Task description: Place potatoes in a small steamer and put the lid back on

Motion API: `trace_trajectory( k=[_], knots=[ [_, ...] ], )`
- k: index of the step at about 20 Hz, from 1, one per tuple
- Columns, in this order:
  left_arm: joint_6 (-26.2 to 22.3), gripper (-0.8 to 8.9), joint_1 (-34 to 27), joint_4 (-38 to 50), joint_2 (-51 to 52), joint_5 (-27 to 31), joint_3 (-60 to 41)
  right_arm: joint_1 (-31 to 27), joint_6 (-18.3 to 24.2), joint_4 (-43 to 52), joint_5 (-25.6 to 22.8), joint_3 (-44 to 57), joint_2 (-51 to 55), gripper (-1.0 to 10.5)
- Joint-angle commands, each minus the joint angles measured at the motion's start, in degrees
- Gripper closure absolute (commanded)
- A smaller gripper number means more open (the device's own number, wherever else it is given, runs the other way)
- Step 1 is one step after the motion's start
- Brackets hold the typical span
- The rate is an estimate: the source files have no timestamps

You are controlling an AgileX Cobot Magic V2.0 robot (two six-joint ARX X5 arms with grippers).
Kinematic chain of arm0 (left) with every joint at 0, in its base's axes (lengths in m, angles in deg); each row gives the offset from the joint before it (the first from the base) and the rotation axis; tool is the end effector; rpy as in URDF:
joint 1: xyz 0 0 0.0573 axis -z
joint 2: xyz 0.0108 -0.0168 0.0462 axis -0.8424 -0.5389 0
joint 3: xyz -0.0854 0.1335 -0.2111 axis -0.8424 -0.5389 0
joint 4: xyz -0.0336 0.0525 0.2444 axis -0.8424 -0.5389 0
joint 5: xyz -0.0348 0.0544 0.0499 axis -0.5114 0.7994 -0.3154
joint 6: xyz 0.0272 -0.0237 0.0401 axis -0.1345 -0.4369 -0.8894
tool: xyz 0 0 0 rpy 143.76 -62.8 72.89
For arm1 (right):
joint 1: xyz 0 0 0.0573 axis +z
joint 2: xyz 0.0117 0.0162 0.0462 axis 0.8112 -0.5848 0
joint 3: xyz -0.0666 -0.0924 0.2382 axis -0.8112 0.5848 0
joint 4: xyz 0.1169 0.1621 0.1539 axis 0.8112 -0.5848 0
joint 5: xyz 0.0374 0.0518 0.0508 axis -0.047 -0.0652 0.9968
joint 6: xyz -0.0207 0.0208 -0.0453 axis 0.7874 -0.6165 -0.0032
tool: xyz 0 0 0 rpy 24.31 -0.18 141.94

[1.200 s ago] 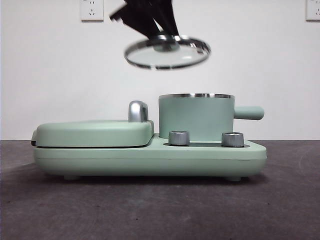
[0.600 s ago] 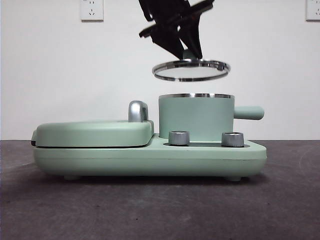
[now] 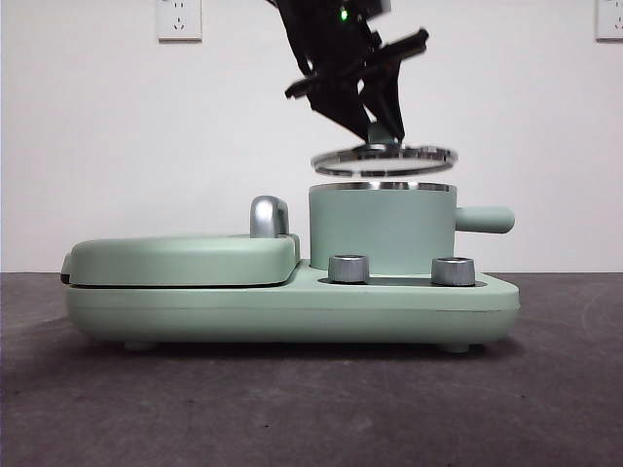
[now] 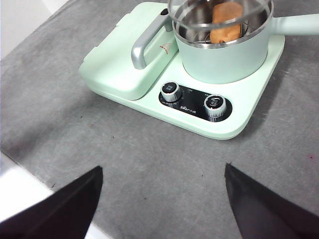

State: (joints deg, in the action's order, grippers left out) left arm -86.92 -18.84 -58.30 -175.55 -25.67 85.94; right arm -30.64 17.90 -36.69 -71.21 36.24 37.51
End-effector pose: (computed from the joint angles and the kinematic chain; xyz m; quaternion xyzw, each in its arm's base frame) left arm 0.3738 -0.3012 0.3288 0.1296 0.3106 -0.3630 0.8689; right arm 0.0545 0.0327 0.3324 0.0706 0.2956 0.3034 0.9031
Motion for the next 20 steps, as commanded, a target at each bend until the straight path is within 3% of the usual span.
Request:
trace_trajectory(
  k=[1, 20],
  knots=[
    [0.0, 8.05, 0.6, 1.1, -2.3, 0.0, 2.3, 0.3, -1.0, 0.6, 0.1, -0.4, -0.3, 5.6],
    [-1.3, 8.05, 1.0, -1.2, -2.9, 1.7, 2.3, 0.3, -2.1, 0.6, 0.0, -0.4, -0.3, 5.6]
  ],
)
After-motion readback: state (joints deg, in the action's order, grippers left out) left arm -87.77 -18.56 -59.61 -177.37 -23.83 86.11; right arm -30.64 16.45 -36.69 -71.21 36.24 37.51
